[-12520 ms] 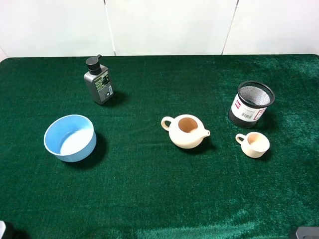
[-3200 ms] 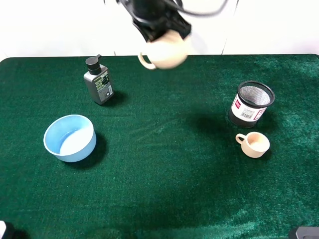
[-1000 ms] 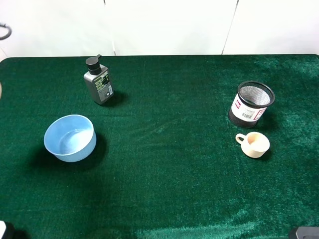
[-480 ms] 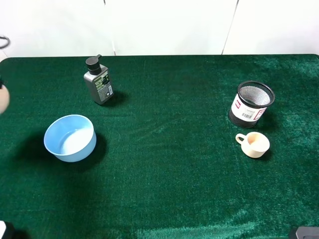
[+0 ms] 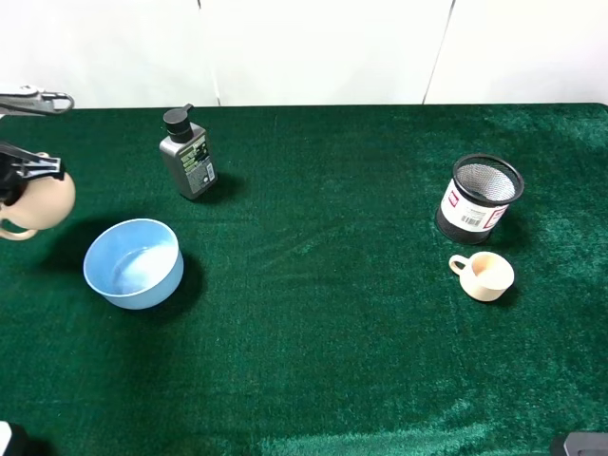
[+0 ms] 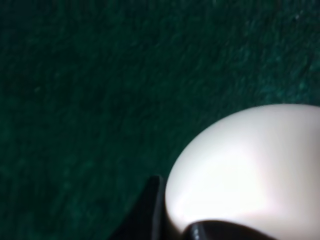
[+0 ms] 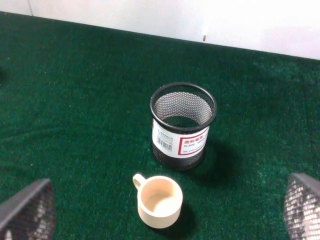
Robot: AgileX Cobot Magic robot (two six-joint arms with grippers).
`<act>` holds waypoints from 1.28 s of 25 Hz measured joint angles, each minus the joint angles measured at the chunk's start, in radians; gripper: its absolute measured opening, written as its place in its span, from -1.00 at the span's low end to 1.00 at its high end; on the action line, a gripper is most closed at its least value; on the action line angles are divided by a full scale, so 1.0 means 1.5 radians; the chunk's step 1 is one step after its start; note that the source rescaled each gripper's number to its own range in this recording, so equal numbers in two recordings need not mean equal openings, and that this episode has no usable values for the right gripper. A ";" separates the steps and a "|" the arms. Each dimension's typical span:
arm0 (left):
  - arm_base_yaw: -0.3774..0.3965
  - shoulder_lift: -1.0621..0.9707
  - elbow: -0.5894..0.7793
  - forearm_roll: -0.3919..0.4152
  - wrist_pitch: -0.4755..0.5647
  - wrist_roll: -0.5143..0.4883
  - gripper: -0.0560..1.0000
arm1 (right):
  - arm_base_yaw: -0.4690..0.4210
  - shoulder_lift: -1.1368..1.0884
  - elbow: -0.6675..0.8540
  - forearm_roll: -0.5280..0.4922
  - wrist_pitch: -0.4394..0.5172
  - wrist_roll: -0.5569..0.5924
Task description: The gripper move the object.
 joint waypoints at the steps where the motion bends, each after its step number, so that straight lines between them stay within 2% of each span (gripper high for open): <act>1: 0.000 0.010 0.000 0.000 -0.013 0.000 -0.89 | 0.000 0.000 0.000 0.000 0.000 0.000; 8: 0.000 0.054 0.000 0.000 -0.064 -0.001 -0.89 | 0.000 0.000 0.000 0.000 0.000 0.000; 25: 0.000 0.054 0.000 -0.027 -0.084 -0.001 -0.89 | 0.000 0.000 0.000 0.000 0.000 0.000; 29: 0.000 0.054 0.000 -0.028 -0.084 -0.001 -0.78 | 0.000 0.000 0.000 0.000 0.000 0.000; 32: 0.000 0.054 0.000 -0.028 -0.084 -0.001 -0.61 | 0.000 0.000 0.000 0.000 0.000 0.000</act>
